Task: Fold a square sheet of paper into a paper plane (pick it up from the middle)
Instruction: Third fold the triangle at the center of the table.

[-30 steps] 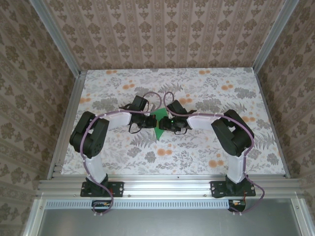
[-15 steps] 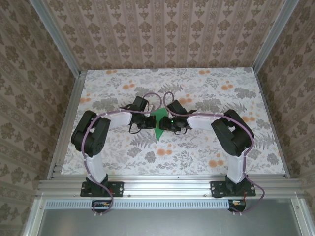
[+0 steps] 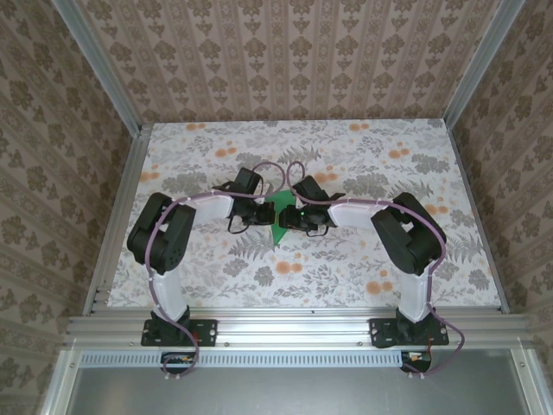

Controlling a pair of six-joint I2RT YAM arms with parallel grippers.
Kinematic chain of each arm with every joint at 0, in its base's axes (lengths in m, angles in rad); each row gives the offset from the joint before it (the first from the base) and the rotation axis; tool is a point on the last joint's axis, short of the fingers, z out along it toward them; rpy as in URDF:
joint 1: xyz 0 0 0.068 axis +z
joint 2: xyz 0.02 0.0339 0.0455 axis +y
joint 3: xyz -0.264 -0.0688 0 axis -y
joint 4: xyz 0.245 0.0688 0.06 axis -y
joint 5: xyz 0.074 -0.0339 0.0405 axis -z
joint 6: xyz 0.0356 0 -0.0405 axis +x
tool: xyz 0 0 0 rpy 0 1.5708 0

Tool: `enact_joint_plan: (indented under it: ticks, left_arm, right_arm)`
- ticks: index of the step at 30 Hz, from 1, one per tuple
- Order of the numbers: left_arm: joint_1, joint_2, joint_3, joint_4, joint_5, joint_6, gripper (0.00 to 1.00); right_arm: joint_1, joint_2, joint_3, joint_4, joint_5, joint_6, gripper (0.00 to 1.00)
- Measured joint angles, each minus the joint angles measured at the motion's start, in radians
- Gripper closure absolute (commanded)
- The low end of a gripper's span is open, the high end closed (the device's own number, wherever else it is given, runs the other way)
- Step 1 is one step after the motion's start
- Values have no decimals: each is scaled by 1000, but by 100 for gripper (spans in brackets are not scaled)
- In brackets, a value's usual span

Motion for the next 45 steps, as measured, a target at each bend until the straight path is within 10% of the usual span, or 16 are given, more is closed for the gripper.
enact_joint_plan:
  ticks: [11, 22, 45]
  left_arm:
    - [-14, 12, 27, -36, -28, 8, 100]
    - [-26, 26, 53, -51, -42, 8, 100]
    - [-31, 33, 63, -55, -48, 8, 100]
  right_arm:
    - [-15, -140, -98, 0, -26, 27, 61]
    - [39, -134, -155, 184, -151, 158, 88]
    - [56, -3, -186, 320, -198, 257, 89]
